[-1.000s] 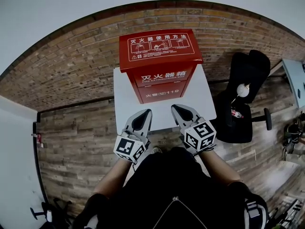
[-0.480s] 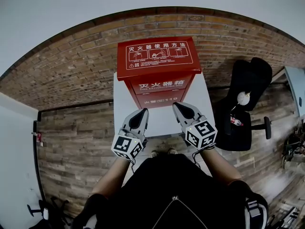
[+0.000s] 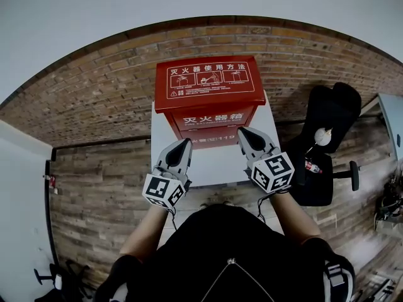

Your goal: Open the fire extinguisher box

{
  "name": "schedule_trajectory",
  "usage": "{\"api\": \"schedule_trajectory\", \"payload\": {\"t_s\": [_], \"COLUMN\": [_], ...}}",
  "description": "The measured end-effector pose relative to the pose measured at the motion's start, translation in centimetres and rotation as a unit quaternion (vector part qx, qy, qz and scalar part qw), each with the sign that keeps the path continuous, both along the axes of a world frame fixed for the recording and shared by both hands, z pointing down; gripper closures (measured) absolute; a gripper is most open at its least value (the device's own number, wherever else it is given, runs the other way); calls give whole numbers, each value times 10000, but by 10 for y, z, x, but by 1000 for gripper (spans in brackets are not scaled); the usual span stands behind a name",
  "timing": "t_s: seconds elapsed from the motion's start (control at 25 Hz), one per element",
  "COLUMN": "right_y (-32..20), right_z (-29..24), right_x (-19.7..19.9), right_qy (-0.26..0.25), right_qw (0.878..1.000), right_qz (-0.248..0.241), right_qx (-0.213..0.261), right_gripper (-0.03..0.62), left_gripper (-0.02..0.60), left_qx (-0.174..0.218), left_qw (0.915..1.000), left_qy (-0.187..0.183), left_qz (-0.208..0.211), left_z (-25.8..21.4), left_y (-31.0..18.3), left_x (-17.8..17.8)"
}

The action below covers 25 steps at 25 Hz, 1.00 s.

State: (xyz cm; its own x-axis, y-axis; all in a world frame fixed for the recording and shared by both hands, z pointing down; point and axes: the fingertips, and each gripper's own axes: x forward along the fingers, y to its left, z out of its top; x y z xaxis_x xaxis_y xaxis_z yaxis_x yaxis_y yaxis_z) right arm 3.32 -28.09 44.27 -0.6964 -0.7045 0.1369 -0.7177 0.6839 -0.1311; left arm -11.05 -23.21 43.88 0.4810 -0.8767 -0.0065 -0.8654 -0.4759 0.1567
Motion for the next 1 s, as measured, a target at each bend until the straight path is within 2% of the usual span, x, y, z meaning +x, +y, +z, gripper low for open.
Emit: {"api": "schedule_trajectory", "payload": {"t_s": [0.12, 0.16, 0.2, 0.32, 0.56, 0.76, 1.0], "right_y": [-11, -14, -17, -27, -54, -76, -97], "right_z": [-8, -10, -12, -17, -20, -13, 3], "right_x": [8, 10, 11, 17, 44, 63, 73], "right_qy": [7, -1, -3, 50, 228, 344, 315], "right_qw": [9998, 9997, 9996, 9994, 9985, 9980, 9987], "right_qz": [5, -38, -77, -64, 255, 366, 336], "right_qx": [209, 252, 280, 339, 437, 376, 205], "right_gripper": [574, 565, 526, 463, 383, 355, 333], "left_gripper": [532, 508, 447, 377, 328, 287, 253], "left_qx": [148, 203, 248, 338, 308, 201, -11], "left_qw": [9998, 9997, 9996, 9994, 9986, 9976, 9981], "left_qy": [80, 108, 116, 19, -122, -206, -99], "left_qz": [-62, -48, -36, -122, -414, -631, -611], "left_z": [-8, -11, -14, -20, -20, -14, -1], "left_y": [-9, -11, -14, -24, -50, -71, -88], "left_x": [-11, -14, -17, -29, -64, -93, -110]}}
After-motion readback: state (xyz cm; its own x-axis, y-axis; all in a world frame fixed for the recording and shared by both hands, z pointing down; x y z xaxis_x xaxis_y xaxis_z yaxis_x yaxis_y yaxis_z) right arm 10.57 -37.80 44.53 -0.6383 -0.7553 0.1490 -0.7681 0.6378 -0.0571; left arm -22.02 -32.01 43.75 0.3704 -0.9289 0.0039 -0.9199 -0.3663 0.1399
